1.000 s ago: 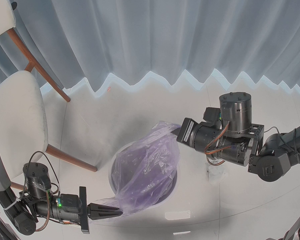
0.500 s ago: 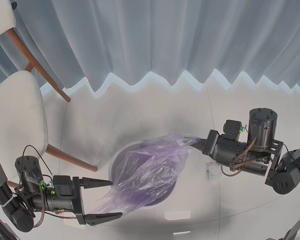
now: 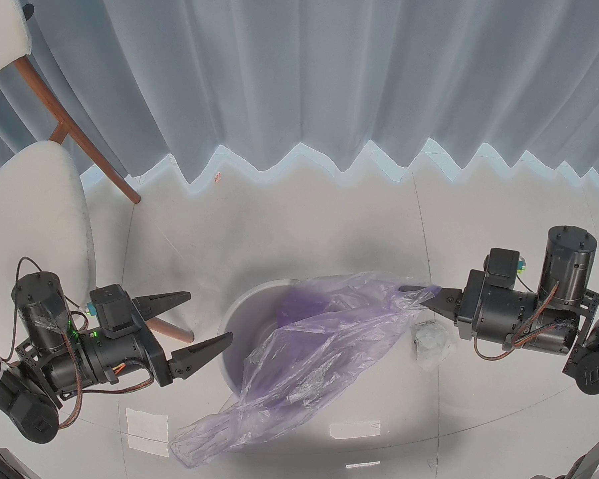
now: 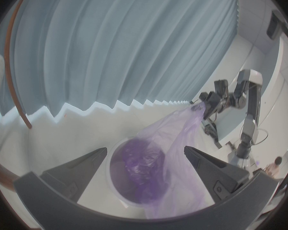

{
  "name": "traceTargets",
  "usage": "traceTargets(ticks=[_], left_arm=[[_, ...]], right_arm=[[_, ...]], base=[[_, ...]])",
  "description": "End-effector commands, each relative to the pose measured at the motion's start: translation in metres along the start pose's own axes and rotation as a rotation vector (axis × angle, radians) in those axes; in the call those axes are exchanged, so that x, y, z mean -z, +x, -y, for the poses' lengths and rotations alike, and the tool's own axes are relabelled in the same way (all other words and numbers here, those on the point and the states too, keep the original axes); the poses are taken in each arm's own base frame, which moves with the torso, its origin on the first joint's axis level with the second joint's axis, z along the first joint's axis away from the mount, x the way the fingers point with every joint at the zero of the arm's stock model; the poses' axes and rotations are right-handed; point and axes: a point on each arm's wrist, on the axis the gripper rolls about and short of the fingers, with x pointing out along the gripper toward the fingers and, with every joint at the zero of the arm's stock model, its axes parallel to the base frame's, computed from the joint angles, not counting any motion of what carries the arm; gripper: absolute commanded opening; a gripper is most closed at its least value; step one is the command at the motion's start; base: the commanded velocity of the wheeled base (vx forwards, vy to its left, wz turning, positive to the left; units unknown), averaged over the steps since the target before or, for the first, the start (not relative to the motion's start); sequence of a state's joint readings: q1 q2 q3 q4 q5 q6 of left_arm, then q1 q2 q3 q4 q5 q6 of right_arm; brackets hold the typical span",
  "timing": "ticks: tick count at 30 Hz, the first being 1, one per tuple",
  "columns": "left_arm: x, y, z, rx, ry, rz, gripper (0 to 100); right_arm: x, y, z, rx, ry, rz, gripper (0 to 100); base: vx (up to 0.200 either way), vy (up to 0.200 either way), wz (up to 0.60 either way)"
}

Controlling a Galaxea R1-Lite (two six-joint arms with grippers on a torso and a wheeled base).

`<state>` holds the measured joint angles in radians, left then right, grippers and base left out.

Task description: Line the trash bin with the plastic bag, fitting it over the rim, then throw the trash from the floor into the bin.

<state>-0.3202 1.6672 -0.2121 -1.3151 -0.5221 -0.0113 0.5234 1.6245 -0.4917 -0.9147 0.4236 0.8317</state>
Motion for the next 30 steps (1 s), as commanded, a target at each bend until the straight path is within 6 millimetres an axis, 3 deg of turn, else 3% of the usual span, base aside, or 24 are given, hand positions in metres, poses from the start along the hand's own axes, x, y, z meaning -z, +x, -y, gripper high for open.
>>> traceTargets(ticks=[1, 6, 10, 11, 16, 25, 30], left_arm=[[0.019, -0.001, -0.004, -0.031, 0.035, -0.083, 100], [0.05, -0.014, 0.008, 0.037, 0.114, -0.216, 100], [0.057, -0.016, 0.006, 0.041, 0.134, -0.247, 100], [0.065, -0.027, -0.001, 0.034, 0.146, -0.27, 100], [0.069, -0.027, -0.004, 0.211, 0.177, -0.227, 100], [0.068, -0.033, -0.007, 0.327, 0.165, -0.169, 100], [0.078, -0.029, -0.008, 0.331, 0.213, -0.204, 100]], right_arm=[[-0.003, -0.011, -0.009, -0.032, -0.015, 0.028, 0], [-0.009, -0.007, 0.005, 0.012, 0.006, 0.042, 0], [-0.01, -0.005, 0.012, 0.032, 0.017, 0.044, 0], [-0.013, -0.001, 0.021, 0.043, 0.021, 0.065, 0], [-0.01, 0.004, 0.029, 0.04, 0.017, 0.068, 0], [-0.009, 0.006, 0.032, 0.048, 0.022, 0.062, 0], [-0.009, 0.006, 0.032, 0.048, 0.022, 0.062, 0]], base=[[0.0, 0.0, 0.0], [0.0, 0.0, 0.0], [0.0, 0.0, 0.0], [0.0, 0.0, 0.0], [0.0, 0.0, 0.0], [0.0, 0.0, 0.0], [0.0, 0.0, 0.0]])
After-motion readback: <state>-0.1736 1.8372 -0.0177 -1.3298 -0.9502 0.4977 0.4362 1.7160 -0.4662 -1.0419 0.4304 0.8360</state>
